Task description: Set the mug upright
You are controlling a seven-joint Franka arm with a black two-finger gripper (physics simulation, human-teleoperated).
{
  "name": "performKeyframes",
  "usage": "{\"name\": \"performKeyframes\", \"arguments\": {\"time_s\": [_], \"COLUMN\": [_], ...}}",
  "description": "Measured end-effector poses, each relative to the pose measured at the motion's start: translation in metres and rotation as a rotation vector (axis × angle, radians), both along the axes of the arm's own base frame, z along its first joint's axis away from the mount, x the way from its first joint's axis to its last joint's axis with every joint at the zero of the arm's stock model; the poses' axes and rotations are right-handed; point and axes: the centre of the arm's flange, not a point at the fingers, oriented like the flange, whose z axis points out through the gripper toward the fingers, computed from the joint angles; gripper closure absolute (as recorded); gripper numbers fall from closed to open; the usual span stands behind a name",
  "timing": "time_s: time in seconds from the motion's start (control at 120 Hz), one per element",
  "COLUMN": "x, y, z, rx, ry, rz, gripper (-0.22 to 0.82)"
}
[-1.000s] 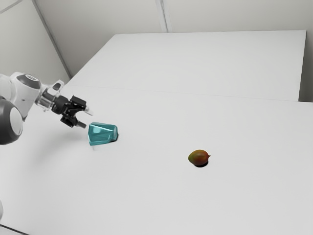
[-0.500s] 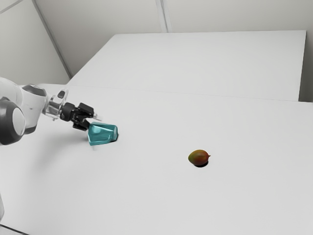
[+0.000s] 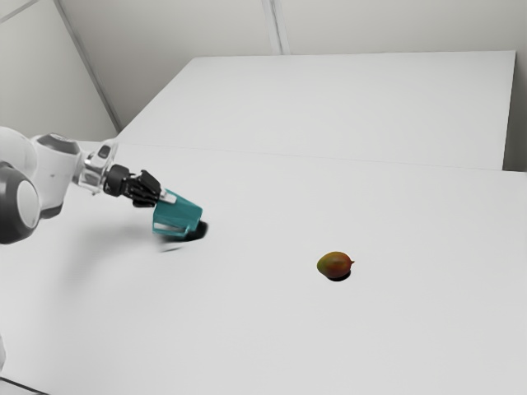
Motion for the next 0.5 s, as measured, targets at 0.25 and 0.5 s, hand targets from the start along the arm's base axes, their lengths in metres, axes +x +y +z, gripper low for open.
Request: {"name": "performKeyframes", "arguments": {"time_s": [0.25,0.5], "x": [0.016,0.034], "y": [-0.067,-0.153], "z": [0.069,0.128], "rx": [0.200,0.739], "ry": [0.001,0.046], "rz": [-0.178,-0.412], "gripper": [0.77,0.78]}}
